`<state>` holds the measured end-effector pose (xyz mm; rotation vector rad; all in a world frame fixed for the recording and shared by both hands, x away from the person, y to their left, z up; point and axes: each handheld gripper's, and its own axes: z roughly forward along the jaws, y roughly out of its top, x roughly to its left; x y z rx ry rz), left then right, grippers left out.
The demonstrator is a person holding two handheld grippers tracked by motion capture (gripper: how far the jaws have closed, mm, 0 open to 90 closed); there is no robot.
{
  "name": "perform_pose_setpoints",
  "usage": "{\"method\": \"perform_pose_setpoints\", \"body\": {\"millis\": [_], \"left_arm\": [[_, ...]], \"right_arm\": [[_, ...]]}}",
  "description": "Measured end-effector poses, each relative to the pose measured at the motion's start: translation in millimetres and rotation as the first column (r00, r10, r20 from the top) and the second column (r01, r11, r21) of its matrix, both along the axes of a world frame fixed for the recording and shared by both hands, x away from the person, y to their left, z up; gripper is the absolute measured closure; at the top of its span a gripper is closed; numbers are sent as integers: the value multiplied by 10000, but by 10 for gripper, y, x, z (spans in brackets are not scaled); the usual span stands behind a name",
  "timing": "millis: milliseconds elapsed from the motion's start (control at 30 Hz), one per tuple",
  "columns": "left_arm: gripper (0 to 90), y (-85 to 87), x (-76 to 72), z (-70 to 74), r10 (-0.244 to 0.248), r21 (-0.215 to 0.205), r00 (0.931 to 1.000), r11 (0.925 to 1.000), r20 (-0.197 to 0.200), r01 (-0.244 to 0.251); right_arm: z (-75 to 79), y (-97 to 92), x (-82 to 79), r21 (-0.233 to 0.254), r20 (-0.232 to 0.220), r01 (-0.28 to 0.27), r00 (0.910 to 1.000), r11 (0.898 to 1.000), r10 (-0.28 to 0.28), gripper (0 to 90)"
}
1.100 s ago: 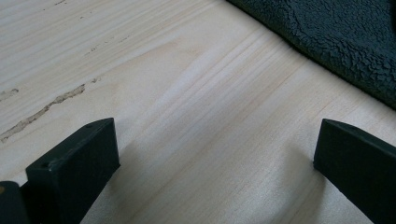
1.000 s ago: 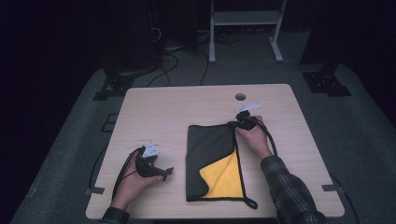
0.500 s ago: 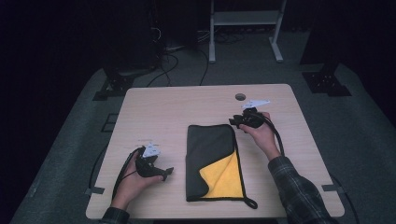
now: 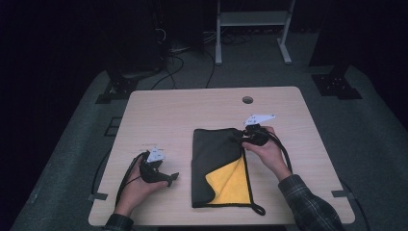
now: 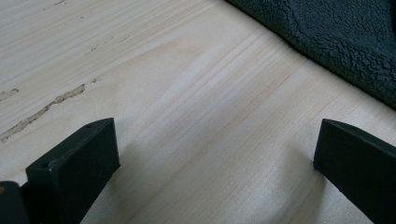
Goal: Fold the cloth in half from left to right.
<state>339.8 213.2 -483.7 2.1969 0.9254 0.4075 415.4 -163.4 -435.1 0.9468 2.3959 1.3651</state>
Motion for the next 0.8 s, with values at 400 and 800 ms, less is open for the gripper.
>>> {"method": "perform_pose_setpoints", "body": {"millis": [400, 800], "left_arm": [[0, 1, 1, 1, -9, 7, 10000, 10000, -5, 9], [0, 1, 0, 1, -4, 7, 10000, 10000, -6, 4]], "right_arm": [[-97, 278, -484, 23, -417, -1429, 9889, 9897, 1429, 601], [-238, 756, -703, -132, -816, -2644, 9615, 9643, 2625, 502]]}}
